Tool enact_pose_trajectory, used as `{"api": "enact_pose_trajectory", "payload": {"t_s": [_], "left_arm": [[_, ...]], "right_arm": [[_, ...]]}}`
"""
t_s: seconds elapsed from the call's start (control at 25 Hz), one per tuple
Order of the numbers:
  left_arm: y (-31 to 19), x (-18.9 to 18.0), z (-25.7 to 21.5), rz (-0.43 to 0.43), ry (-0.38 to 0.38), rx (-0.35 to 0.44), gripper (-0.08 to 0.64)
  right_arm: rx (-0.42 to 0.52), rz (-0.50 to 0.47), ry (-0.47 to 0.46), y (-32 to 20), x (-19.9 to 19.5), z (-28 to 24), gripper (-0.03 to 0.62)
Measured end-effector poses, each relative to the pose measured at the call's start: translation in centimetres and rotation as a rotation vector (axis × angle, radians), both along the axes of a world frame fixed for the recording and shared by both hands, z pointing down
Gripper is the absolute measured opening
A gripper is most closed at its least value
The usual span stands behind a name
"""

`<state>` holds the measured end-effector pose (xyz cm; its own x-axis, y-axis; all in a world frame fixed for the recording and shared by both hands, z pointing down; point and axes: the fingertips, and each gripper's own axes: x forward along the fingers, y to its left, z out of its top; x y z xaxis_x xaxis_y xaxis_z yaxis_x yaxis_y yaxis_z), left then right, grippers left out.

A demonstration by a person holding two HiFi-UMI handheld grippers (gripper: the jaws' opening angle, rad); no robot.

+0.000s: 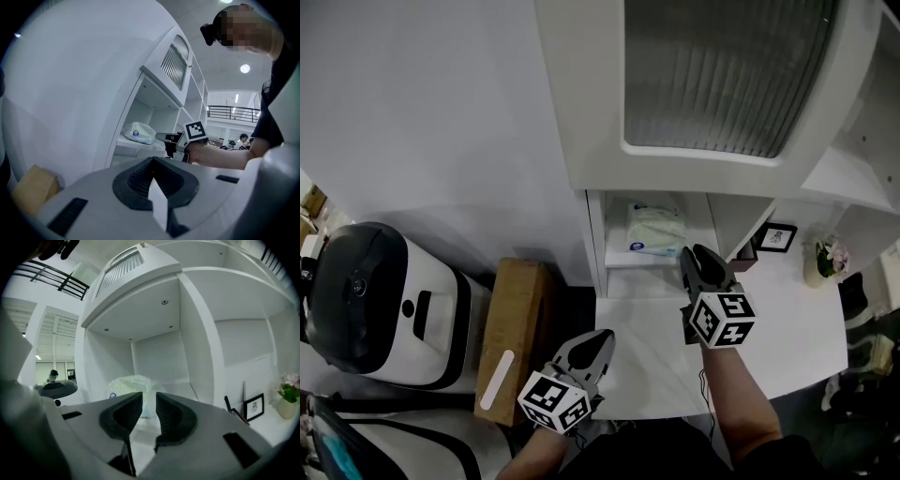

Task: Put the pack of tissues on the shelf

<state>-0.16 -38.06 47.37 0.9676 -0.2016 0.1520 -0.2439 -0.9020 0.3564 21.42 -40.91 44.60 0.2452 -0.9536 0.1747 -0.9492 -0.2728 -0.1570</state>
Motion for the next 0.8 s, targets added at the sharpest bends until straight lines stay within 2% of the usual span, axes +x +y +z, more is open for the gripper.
{"api": "enact_pose_trajectory", "payload": {"t_s": [0.2, 0.48, 0.8], "left_arm": [[1.5, 0.2, -0.2, 0.025, 0.006, 0.005, 0.005], [4.1, 0.6, -0.3, 0.075, 0.008, 0.01, 0.005], [6.9, 0.9, -0.2, 0.118, 0.008, 0.019, 0.005]], "right_arm": [[-0.002, -0.007, 0.001, 2.6, -0.8, 0.0, 0.013], [0.007, -0.036, -0.05, 6.2, -3.0, 0.2, 0.006], [0.017, -0.069, -0.058, 10.3, -5.9, -0.1, 0.005]]}}
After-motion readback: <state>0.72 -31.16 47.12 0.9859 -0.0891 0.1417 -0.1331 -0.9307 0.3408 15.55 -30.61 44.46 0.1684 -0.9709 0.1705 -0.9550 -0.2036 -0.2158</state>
